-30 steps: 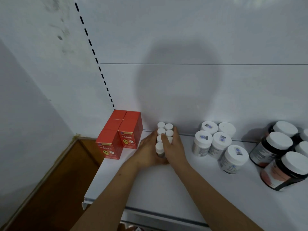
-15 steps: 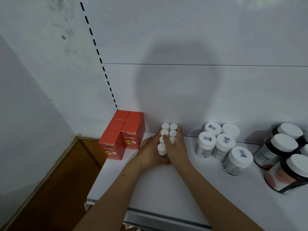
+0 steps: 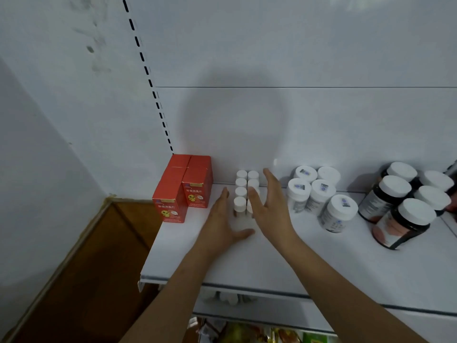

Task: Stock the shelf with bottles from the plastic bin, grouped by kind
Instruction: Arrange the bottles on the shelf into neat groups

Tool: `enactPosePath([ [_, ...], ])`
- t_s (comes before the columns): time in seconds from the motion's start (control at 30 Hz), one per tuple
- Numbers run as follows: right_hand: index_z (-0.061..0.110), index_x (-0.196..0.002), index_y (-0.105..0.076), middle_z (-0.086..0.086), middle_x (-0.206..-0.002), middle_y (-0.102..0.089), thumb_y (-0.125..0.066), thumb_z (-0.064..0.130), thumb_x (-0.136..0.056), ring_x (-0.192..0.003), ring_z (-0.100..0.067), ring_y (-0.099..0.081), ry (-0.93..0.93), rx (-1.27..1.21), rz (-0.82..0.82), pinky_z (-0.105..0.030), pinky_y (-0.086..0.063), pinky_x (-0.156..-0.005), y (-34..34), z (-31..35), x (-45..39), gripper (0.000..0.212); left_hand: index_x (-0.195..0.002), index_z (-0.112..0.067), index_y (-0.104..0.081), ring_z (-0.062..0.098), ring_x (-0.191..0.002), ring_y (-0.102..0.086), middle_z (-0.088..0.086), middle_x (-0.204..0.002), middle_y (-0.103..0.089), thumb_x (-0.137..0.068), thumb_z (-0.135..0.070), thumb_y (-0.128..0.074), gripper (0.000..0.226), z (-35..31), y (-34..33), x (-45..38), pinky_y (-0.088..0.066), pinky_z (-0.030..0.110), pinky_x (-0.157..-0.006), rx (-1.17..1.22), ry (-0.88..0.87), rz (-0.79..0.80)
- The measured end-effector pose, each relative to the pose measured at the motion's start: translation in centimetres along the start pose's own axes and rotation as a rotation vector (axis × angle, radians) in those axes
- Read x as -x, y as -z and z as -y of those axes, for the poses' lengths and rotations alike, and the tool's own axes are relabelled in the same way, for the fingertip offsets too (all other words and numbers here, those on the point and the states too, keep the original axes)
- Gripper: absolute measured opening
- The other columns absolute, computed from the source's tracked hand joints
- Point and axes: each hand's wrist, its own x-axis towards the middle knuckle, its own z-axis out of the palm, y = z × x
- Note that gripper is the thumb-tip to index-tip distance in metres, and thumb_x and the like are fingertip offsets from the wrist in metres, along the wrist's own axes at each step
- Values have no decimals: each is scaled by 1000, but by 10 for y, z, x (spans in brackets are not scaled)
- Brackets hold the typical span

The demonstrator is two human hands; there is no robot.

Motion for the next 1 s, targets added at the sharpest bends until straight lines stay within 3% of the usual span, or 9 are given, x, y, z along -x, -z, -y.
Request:
enactPosePath([
  [0.1, 18, -148, -36, 11, -147, -41, -50, 37, -100, -135, -7, -39, 108, 27, -16, -18, -29, -109, 27, 18, 20, 53, -146, -20, -30, -2, -129, -35, -12, -144, -34, -74, -41, -83, 92, -8, 5, 23, -24, 1, -103, 10, -101, -152],
  [0.23, 13, -134, -52, 4, -135, -54, -52, 21, -97, -127, -10, -48, 260, 175, -183, -24, -37, -107, 83, 28, 30, 38, -114, -13, -51, 14, -103, -50, -2, -113, -47, -78, -17, -77, 45, -28, 11, 35, -45, 25, -91, -11, -271, -371],
  [0.33, 9, -134, -52, 2, -136, -52, -53, 18, -96, -128, -12, -45, 226, 349, -255, -21, -33, -109, 124, 8, 38, 38, -107, -10, -56, 15, -94, -51, 0, -104, -51, -83, -13, -65, 26, -51, -5, 38, -45, 24, -84, -32, -422, -382],
  [0.4, 9, -141, -45, -2, -146, -44, -56, 18, -96, -136, -14, -36, 74, 438, -236, -14, -24, -111, 139, -17, 43, 48, -119, -13, -55, 12, -101, -52, -4, -113, -51, -86, -13, -64, 35, -69, -23, 31, -44, 22, -88, 25, -440, -292],
  [0.5, 10, -146, -38, -7, -151, -38, -59, 24, -91, -142, -22, -31, -84, 517, -166, -26, -25, -113, 145, -55, 46, 60, -141, -18, -41, 4, -125, -42, -14, -133, -40, -89, -16, -64, 57, -95, -51, 16, -33, 14, -104, 150, -330, -174],
  [0.6, 14, -151, -29, -1, -140, -42, -59, 18, -93, -117, -9, -41, -171, 433, -60, -14, -30, -92, 143, -70, 47, 65, -152, -20, -24, -2, -130, -29, -14, -137, -32, -87, -18, -68, 78, -109, -74, 3, -19, 5, -103, 191, -226, -82],
  [0.7, 16, -152, -26, -6, -133, -52, -60, 12, -93, -99, -11, -51, -201, 385, -110, -18, -36, -79, 143, -80, 36, 68, -144, -30, -31, 3, -124, -40, -14, -134, -42, -77, -21, -72, 79, -107, -88, -20, -37, 24, -104, 233, -139, -4],
  [0.83, 7, -148, -29, -4, -130, -56, -62, 11, -92, -109, -26, -60, -239, 285, -193, -17, -40, -81, 145, -87, 19, 65, -125, -30, -41, 18, -113, -57, -8, -120, -56, -65, -27, -71, 68, -104, -102, -39, -52, 48, -91, 286, -66, -31],
  [1.0, 24, -124, -45, 22, -105, -49, -64, 8, -90, -91, 22, -50, -230, 129, -180, 5, -32, -74, 153, -100, 7, 42, -124, -26, -46, 13, -105, -64, -8, -116, -60, -66, -26, -83, 69, -108, -111, -52, -56, 45, -87, 340, -50, -37],
])
